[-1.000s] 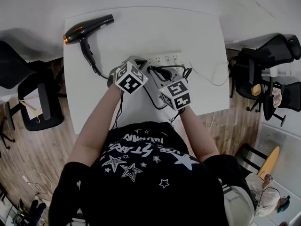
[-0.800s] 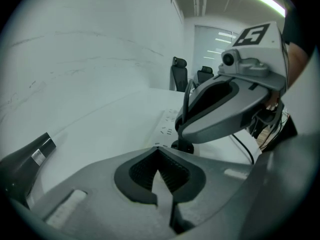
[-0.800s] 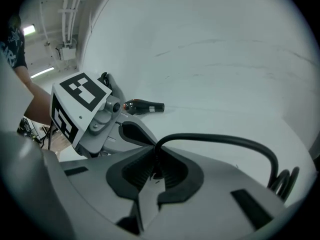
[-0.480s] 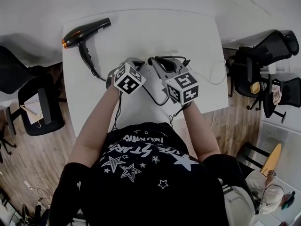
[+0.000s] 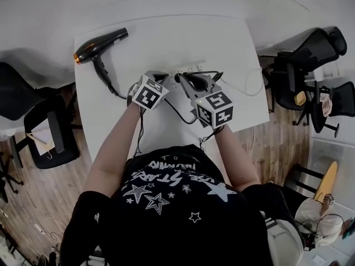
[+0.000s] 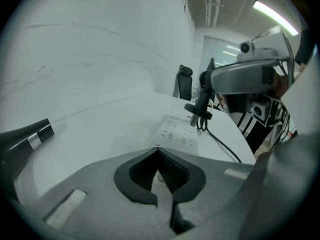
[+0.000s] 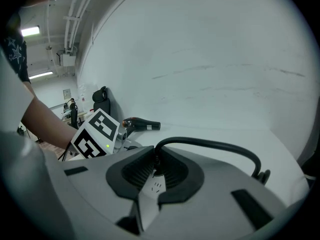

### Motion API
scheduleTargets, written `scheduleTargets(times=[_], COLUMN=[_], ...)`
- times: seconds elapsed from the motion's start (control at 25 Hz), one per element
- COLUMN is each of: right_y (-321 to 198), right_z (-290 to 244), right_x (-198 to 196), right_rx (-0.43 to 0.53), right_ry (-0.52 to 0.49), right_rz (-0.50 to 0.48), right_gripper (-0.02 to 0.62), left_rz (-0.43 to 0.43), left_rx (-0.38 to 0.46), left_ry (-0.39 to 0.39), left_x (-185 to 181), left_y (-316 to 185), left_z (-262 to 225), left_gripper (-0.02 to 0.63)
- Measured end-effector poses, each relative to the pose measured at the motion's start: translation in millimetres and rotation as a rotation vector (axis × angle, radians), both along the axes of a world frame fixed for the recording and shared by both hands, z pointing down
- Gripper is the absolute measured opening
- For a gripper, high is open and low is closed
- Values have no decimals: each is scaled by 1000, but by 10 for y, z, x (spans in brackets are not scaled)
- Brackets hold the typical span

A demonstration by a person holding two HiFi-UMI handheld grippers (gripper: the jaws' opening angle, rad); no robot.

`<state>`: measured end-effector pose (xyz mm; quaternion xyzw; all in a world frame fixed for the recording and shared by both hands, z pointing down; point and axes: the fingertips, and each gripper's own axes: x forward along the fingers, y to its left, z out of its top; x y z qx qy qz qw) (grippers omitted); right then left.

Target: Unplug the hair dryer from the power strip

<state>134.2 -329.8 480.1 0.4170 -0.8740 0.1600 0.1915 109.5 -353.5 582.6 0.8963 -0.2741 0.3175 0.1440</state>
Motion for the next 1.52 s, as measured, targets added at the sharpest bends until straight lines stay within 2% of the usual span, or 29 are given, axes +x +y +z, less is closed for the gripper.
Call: scheduleTargets(times=[0.28, 0.68, 0.88, 1.12, 1.24, 1.52], right_y=[285, 809, 1102, 1513, 1738, 2195], right_z=[-116, -335, -391, -392, -361, -282], right_x=[20, 71, 17, -103, -151, -254], right_rx=[29, 73, 83, 83, 76, 51], right_ry=[-5, -26, -21, -24, -32, -52], right_rz=[51, 154, 212, 307, 352, 419], right_gripper=[49, 49, 50, 51, 50, 49], left_rz=[-3, -4, 52, 107, 129, 148], left_rx=[21, 30, 72, 77, 80, 5], left_ry=[-3, 47, 52, 77, 118, 275], left_x=[-63, -284, -375, -514, -570, -681], left_y=[142, 589, 908, 1270, 1436, 1931], left_z=[-115, -369, -493, -532, -593, -712], left_gripper=[6, 6, 6, 7, 7, 8])
